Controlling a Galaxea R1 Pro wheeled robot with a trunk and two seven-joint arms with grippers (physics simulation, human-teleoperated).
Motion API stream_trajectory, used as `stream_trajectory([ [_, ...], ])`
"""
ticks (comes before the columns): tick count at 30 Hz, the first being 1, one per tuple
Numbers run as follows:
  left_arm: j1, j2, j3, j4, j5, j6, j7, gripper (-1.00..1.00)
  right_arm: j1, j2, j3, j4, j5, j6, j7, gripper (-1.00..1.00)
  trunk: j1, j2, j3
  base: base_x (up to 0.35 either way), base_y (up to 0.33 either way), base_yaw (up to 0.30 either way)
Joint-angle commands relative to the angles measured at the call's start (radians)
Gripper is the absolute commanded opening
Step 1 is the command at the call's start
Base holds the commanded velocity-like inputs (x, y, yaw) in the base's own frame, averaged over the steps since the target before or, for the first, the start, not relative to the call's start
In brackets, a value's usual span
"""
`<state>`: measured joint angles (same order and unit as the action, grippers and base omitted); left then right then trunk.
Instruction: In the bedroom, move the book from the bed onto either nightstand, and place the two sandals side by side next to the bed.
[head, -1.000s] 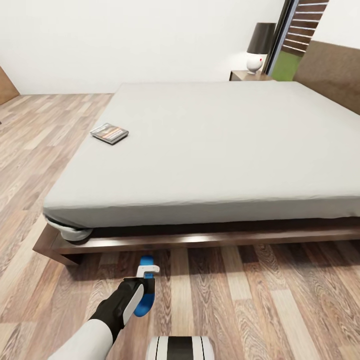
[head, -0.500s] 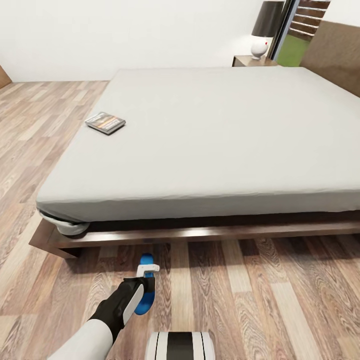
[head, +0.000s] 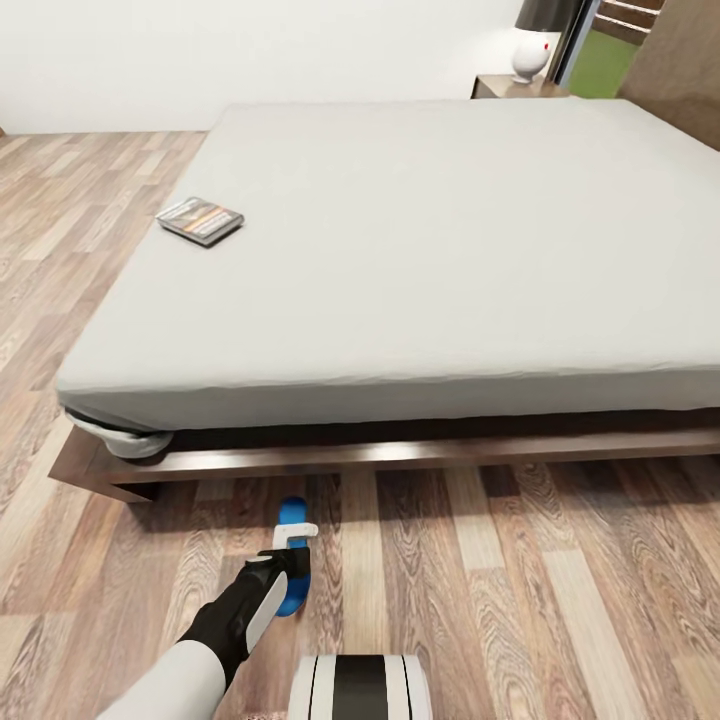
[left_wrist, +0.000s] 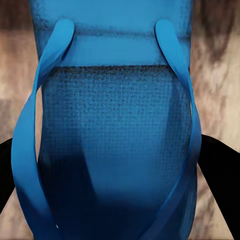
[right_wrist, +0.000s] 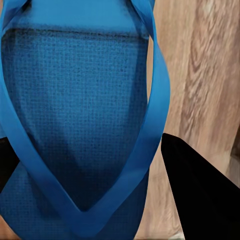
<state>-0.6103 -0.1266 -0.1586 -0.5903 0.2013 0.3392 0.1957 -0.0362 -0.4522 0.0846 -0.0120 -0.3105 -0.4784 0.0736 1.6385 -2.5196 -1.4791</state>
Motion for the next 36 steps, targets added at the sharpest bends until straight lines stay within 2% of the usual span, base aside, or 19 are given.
stream_trajectory([
  [1, 0.0, 0.001, -0.01, -0.002, 0.01, 0.004, 0.008, -1.0, -0.001, 0.0, 0.007, 0.001, -0.012, -0.003, 0.006, -1.0, 0.0, -0.001, -0.005, 0.0, 0.0, 0.0],
  [6, -0.001, 0.005, -0.072, -0.003, 0.004, 0.003, -0.068, -1.0, -0.001, 0.0, 0.007, 0.001, -0.012, -0.003, 0.006, -1.0, 0.0, -0.001, -0.005, 0.0, 0.0, 0.0],
  [9, 0.0, 0.006, -0.085, -0.003, 0.003, 0.003, -0.082, -1.0, -0.001, 0.0, 0.007, 0.001, -0.012, -0.003, 0.006, -1.0, 0.001, -0.001, -0.012, 0.0, 0.0, 0.0],
  [24, -0.002, 0.009, -0.091, -0.007, 0.001, -0.006, -0.081, -1.0, -0.001, 0.0, 0.007, 0.001, -0.011, -0.003, 0.006, -1.0, 0.008, -0.004, -0.07, 0.0, 0.0, 0.0],
  [29, -0.001, 0.009, -0.092, -0.004, 0.003, -0.053, -0.079, -1.0, -0.001, 0.001, 0.009, 0.001, -0.009, -0.003, 0.006, -1.0, 0.01, -0.006, -0.09, 0.0, 0.0, 0.0],
  [36, 0.0, 0.01, -0.089, -0.003, 0.007, -0.096, -0.074, -1.0, -0.001, 0.001, 0.01, 0.001, -0.009, -0.003, 0.006, -1.0, 0.011, -0.006, -0.094, 0.0, 0.0, 0.0],
])
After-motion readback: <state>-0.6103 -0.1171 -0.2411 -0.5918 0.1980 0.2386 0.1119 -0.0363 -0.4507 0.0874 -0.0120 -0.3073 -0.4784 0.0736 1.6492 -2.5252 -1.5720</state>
